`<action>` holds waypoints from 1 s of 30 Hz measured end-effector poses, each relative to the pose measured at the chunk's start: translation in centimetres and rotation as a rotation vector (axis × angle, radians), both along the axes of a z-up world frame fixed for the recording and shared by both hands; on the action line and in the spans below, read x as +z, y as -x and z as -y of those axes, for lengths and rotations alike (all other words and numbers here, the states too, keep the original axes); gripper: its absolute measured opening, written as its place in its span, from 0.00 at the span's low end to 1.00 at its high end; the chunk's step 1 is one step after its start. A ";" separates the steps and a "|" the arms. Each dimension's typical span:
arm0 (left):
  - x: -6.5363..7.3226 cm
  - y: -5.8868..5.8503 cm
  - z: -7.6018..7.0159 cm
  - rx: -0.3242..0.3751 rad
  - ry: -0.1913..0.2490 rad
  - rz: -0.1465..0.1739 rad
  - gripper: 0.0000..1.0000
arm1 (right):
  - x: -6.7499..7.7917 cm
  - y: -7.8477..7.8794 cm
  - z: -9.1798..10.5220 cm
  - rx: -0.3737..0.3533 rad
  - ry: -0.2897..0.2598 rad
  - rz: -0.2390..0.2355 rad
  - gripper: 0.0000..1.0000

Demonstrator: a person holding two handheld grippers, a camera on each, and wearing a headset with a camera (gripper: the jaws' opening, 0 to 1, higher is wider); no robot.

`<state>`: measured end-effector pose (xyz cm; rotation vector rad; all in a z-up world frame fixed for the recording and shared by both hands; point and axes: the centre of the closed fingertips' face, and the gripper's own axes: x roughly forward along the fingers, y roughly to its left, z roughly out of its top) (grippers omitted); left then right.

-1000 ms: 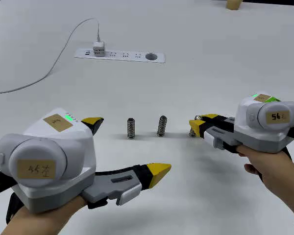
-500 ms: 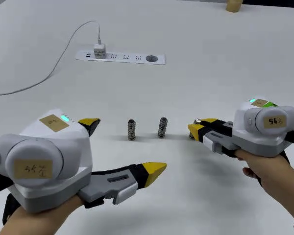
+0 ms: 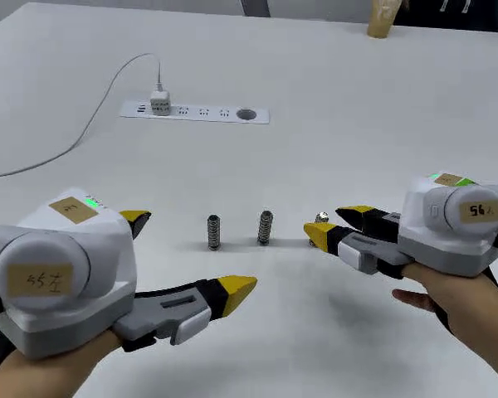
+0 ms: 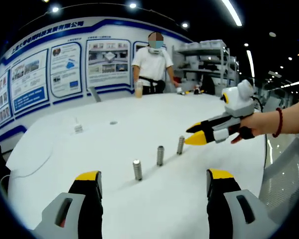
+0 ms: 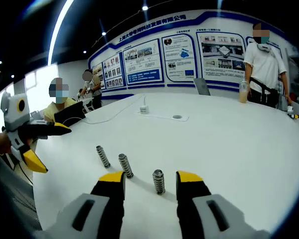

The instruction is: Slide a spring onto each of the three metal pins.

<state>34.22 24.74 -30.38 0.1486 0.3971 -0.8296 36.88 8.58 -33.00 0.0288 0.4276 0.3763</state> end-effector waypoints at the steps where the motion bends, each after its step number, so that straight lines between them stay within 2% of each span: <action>1: 0.0 0.0 -0.1 0.000 -0.002 -0.007 0.88 | 0.5 0.4 0.0 -0.002 -0.007 0.004 0.45; 9: 1.3 0.6 -0.5 -0.012 0.024 -0.021 0.90 | 3.2 2.9 -0.2 0.006 -0.026 0.024 0.61; 15: 2.2 1.0 -0.9 -0.015 0.030 -0.027 0.90 | 4.4 4.9 -0.5 0.003 -0.061 0.021 0.65; 21: 3.0 1.6 -1.2 -0.018 0.036 -0.018 0.92 | 5.1 6.6 -0.9 0.016 -0.073 0.014 0.70; 27: 3.1 2.5 -1.8 -0.018 0.032 -0.025 0.94 | 5.4 7.9 -1.3 0.027 -0.082 0.000 0.77; 30: 3.1 2.9 -2.3 -0.018 0.032 -0.029 0.96 | 5.6 8.6 -1.5 0.031 -0.084 0.010 0.81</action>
